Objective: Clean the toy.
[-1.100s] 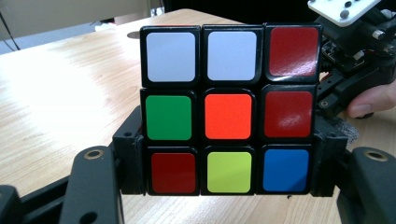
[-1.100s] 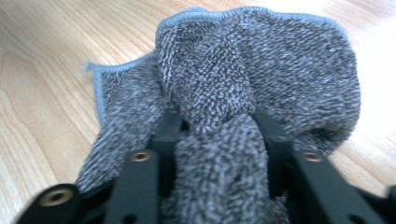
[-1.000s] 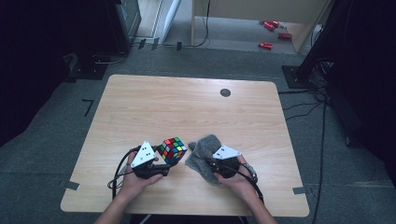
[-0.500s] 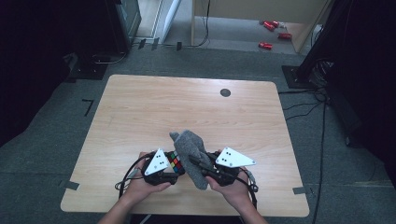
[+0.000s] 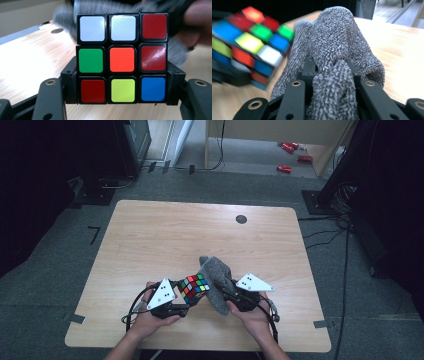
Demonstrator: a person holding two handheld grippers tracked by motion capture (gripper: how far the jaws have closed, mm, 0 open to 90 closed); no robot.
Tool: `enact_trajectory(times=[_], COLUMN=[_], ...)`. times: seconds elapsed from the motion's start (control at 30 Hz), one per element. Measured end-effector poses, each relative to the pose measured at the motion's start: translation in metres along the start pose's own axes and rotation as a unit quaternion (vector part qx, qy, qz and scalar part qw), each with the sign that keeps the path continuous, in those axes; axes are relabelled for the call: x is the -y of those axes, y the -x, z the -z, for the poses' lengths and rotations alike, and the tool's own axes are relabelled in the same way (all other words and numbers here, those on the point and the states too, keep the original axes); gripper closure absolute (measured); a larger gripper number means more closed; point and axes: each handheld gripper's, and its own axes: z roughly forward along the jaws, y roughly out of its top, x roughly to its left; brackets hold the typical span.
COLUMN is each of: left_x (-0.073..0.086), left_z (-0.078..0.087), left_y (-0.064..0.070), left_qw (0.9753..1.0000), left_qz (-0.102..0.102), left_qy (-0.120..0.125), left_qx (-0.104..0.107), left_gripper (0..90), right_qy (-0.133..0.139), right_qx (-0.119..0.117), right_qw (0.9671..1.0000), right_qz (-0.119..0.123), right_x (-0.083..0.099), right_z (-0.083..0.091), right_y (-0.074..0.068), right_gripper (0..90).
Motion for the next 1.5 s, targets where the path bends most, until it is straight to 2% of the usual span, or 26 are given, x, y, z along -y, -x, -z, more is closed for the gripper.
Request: enact_trajectory(times=[0.07, 0.17, 0.23, 0.3, 0.4, 0.5, 0.57, 0.6, 0.63, 0.7, 0.77, 0.83, 0.9, 0.97, 1.0, 1.03, 1.07, 1.1, 1.17, 1.2, 1.23, 1.27, 1.3, 1.37, 1.43, 1.5], left_x=[0.003, 0.003, 0.000, -0.002, -0.003, -0.003, -0.004, -0.004, -0.004, 0.000, 0.002, 0.000, -0.003, -0.006, -0.008, -0.010, -0.010, -0.010, -0.010, -0.010, -0.011, -0.012, -0.011, -0.007, -0.005, -0.006], left_z=[-0.005, -0.011, -0.011, -0.009, -0.004, 0.000, 0.003, 0.003, 0.002, -0.002, -0.006, -0.009, -0.009, -0.006, -0.003, -0.001, 0.002, 0.004, 0.007, 0.009, 0.010, 0.010, 0.009, 0.006, 0.002, -0.001], left_y=[0.001, 0.008, 0.012, 0.014, 0.011, 0.006, 0.002, 0.002, 0.002, 0.004, 0.007, 0.011, 0.016, 0.018, 0.018, 0.016, 0.016, 0.014, 0.009, 0.006, 0.004, 0.003, 0.002, 0.001, 0.002, 0.006], left_qw=[0.9999, 0.9996, 0.9996, 0.9998, 0.9998, 0.9995, 0.9988, 0.9990, 0.9995, 0.9999, 0.9999, 1.0000, 0.9998, 0.9996, 0.9992, 0.9991, 0.9988, 0.9983, 0.9962, 0.9940, 0.9932, 0.9941, 0.9956, 0.9974, 0.9982, 0.9992], left_qz=[-0.003, -0.008, -0.012, -0.009, -0.005, 0.012, 0.025, 0.023, 0.016, 0.007, 0.010, 0.001, -0.004, -0.004, 0.005, 0.007, 0.008, 0.013, 0.035, 0.051, 0.060, 0.058, 0.050, 0.047, 0.045, 0.029], left_qy=[-0.017, -0.024, -0.019, -0.008, 0.005, 0.021, 0.037, 0.035, 0.026, 0.009, 0.003, 0.003, 0.007, 0.021, 0.031, 0.033, 0.038, 0.046, 0.066, 0.081, 0.087, 0.082, 0.072, 0.052, 0.038, 0.028], left_qx=[0.001, 0.008, 0.015, 0.017, 0.017, 0.018, 0.022, 0.018, 0.009, 0.000, 0.004, 0.009, 0.016, 0.020, 0.027, 0.028, 0.029, 0.034, 0.045, 0.052, 0.050, 0.042, 0.032, 0.019, 0.010, 0.004], left_gripper=[34.3, 34.3, 34.3, 34.3, 34.3, 34.3, 34.3, 34.3, 34.3, 34.3, 34.3, 34.3, 34.3, 34.3, 34.3, 34.4, 34.4, 34.3, 34.4, 34.5, 34.5, 34.5, 34.5, 34.5, 34.5, 34.5], right_qy=[0.024, 0.057, 0.052, 0.041, 0.046, 0.028, -0.005, -0.015, -0.012, 0.010, 0.033, 0.064, 0.075, 0.068, 0.062, 0.062, 0.076, 0.078, 0.067, 0.051, 0.031, 0.026, 0.031, 0.051, 0.075, 0.087], right_qx=[-0.011, -0.050, -0.061, -0.062, -0.055, -0.017, 0.010, 0.021, 0.023, 0.009, -0.005, -0.040, -0.061, -0.068, -0.065, -0.062, -0.066, -0.062, -0.031, -0.011, 0.012, 0.021, 0.019, 0.006, -0.019, -0.048], right_qw=[0.9997, 0.9970, 0.9964, 0.9968, 0.9974, 0.9995, 0.9999, 0.9997, 0.9996, 0.9997, 0.9993, 0.9971, 0.9953, 0.9953, 0.9959, 0.9962, 0.9947, 0.9943, 0.9966, 0.9980, 0.9991, 0.9991, 0.9984, 0.9972, 0.9960, 0.9946], right_qz=[0.004, 0.018, 0.029, 0.029, -0.009, -0.003, 0.000, 0.000, -0.006, -0.022, -0.016, -0.006, 0.004, 0.013, 0.015, 0.007, -0.021, -0.038, -0.038, -0.035, -0.026, -0.028, -0.042, -0.055, -0.045, -0.031], right_x=[-0.008, -0.018, -0.019, -0.016, -0.007, -0.001, 0.002, 0.003, 0.002, -0.006, -0.015, -0.026, -0.031, -0.029, -0.026, -0.022, -0.017, -0.013, -0.008, -0.006, -0.004, -0.002, -0.002, -0.009, -0.019, -0.027], right_z=[0.006, 0.011, 0.010, 0.005, 0.002, -0.001, -0.003, -0.004, -0.003, 0.004, 0.010, 0.018, 0.020, 0.017, 0.014, 0.011, 0.010, 0.009, 0.007, 0.006, 0.005, 0.005, 0.006, 0.012, 0.018, 0.021], right_y=[-0.007, -0.025, -0.035, -0.037, -0.026, -0.013, -0.005, -0.001, 0.000, -0.002, -0.009, -0.025, -0.037, -0.043, -0.043, -0.039, -0.034, -0.027, -0.015, -0.009, -0.005, -0.001, 0.002, 0.000, -0.010, -0.025], right_gripper=[69.7, 69.4, 69.3, 69.2, 69.2, 69.3, 69.4, 69.4, 69.4, 69.4, 69.4, 69.4, 69.4, 69.4, 69.6, 69.7, 70.0, 70.2, 70.7, 70.7, 70.7, 70.7, 70.7, 70.5, 70.3, 70.2])
